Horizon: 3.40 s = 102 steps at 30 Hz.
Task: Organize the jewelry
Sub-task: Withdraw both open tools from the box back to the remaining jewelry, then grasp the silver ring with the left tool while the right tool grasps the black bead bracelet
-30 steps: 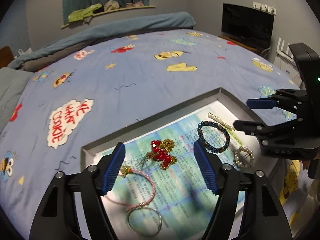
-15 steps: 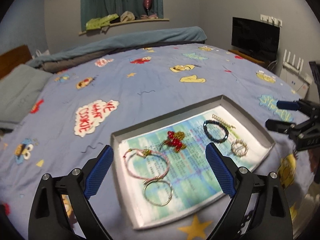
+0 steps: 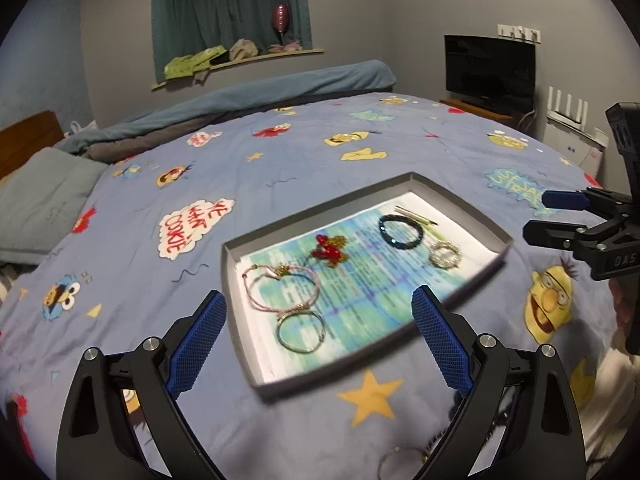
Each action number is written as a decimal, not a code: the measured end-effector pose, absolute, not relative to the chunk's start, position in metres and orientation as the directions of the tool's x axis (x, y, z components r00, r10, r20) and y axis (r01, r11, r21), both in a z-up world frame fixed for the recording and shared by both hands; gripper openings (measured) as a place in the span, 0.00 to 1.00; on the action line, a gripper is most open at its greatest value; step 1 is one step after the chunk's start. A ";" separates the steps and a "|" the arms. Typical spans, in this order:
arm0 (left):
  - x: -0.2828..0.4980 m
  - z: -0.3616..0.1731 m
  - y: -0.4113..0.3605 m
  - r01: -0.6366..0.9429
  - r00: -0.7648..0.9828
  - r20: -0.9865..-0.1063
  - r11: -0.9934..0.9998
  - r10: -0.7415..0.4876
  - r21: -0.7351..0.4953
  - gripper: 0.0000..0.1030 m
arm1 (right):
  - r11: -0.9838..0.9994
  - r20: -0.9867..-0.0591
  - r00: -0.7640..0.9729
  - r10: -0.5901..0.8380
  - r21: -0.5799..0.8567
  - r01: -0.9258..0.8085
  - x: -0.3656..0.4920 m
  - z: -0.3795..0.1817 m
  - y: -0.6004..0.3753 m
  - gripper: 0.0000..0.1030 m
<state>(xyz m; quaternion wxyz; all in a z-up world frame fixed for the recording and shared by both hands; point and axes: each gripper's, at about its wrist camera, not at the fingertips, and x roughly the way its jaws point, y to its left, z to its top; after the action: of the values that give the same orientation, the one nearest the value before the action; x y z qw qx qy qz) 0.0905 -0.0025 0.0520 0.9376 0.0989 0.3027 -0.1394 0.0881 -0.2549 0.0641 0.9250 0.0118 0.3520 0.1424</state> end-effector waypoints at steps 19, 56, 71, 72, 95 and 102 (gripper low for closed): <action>0.025 0.013 0.042 0.266 0.766 -0.617 0.963 -0.179 0.050 0.92 | 0.957 -0.631 0.726 0.273 0.104 -0.270 0.032 0.030 -0.258 0.95; -0.001 -0.065 -0.009 0.418 0.601 -0.730 0.906 -0.327 -0.062 0.45 | 0.934 -0.717 0.623 0.314 0.115 -0.338 0.010 -0.023 -0.248 0.95; 0.004 -0.062 0.000 0.418 0.595 -0.747 0.908 -0.297 -0.028 0.08 | 0.928 -0.731 0.603 0.318 0.112 -0.354 0.014 -0.030 -0.238 0.95; 0.004 -0.064 0.001 0.419 0.590 -0.750 0.907 -0.299 -0.032 0.08 | 0.928 -0.732 0.602 0.320 0.114 -0.356 0.014 -0.030 -0.237 0.95; -0.001 -0.068 -0.020 0.474 0.574 -0.724 0.876 -0.382 -0.087 0.46 | 0.916 -0.741 0.589 0.322 0.087 -0.392 0.017 -0.032 -0.224 0.74; 0.000 -0.066 -0.016 0.473 0.572 -0.720 0.875 -0.394 -0.102 0.45 | 0.918 -0.757 0.597 0.265 0.010 -0.396 0.022 -0.036 -0.217 0.42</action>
<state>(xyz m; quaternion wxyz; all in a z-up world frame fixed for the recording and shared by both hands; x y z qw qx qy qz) -0.0004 -0.0162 -0.0664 0.8851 0.0507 0.3925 -0.2449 0.0217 -0.2172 -0.0361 0.8901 -0.0797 0.4085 0.1856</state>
